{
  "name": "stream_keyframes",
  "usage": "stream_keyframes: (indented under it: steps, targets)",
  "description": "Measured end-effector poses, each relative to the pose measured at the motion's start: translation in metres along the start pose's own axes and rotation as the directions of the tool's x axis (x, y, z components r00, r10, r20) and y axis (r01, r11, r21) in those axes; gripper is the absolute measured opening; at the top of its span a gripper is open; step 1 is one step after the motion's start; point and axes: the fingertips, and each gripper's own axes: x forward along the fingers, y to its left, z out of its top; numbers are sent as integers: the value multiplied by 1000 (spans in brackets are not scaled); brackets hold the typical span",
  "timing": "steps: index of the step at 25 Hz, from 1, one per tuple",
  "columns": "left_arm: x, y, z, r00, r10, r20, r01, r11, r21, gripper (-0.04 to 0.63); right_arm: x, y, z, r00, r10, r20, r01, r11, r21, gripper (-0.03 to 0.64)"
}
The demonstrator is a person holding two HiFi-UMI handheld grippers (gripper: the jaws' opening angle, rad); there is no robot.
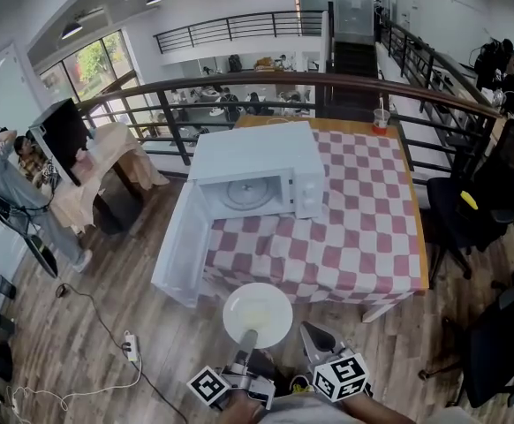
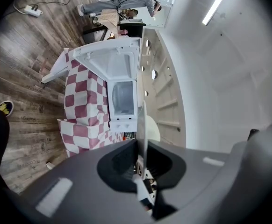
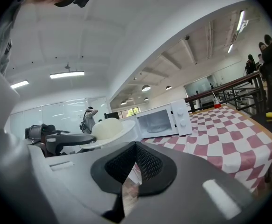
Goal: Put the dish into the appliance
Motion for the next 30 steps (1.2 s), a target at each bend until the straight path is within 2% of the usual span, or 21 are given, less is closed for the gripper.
stream_keyframes:
  steps: [12,21,30]
  targets:
    - [28,7,9,1000,-7,-30,6,1000,-13,28,22,-15,6,1000,-26,2,26,1000,-8,-2]
    - [55,14,36,1000,-4,-5,4,1000,-22,29,62,-20,12,1000,3,-18,-3,1000,-28,-2]
    - [108,20,75,1000,7,1,-7,1000,-17,29,124,-41,21,999,4,-49,-5,1000,-24,-2]
